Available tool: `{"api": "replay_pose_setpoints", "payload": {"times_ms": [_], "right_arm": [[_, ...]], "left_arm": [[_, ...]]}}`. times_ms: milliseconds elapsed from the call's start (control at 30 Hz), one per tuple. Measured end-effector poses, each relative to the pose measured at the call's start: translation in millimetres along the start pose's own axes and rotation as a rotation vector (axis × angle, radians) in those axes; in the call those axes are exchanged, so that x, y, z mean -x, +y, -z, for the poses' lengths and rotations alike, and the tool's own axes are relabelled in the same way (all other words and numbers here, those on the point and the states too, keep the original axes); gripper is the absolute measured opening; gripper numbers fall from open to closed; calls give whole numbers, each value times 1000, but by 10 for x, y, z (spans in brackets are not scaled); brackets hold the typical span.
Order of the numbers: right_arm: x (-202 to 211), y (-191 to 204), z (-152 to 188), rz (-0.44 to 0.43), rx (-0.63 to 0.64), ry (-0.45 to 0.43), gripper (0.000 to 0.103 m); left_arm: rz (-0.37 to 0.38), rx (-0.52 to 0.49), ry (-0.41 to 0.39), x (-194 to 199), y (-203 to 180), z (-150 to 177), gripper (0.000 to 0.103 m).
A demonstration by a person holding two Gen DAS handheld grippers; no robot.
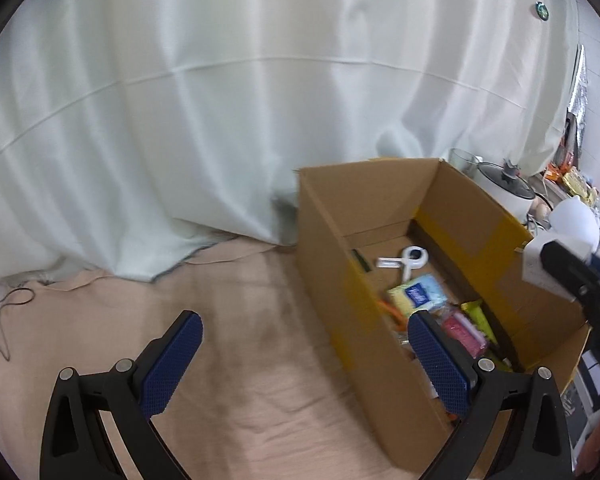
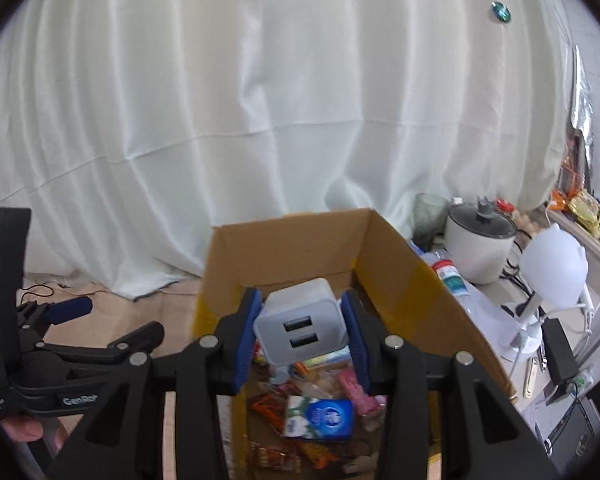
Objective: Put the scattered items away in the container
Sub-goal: 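Carry the charger over the box and open the right tool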
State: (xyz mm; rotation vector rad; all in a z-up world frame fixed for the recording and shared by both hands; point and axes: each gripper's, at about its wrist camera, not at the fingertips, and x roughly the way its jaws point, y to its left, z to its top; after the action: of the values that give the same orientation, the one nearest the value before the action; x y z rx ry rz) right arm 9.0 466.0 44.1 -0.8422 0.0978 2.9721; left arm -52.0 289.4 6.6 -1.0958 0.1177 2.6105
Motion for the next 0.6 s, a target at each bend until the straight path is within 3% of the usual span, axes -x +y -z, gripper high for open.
{"api": "replay_pose_setpoints", "payload": {"times_ms": [200,600], "right_arm": [[-167,-198,118,0,-4,42,45],[-491,-213,262,-10,-9,143,49]], "left_arm": [[-23,-20,15,-109,-207,-35,103],[-39,-17,17,-190,-117,67,103]]}}
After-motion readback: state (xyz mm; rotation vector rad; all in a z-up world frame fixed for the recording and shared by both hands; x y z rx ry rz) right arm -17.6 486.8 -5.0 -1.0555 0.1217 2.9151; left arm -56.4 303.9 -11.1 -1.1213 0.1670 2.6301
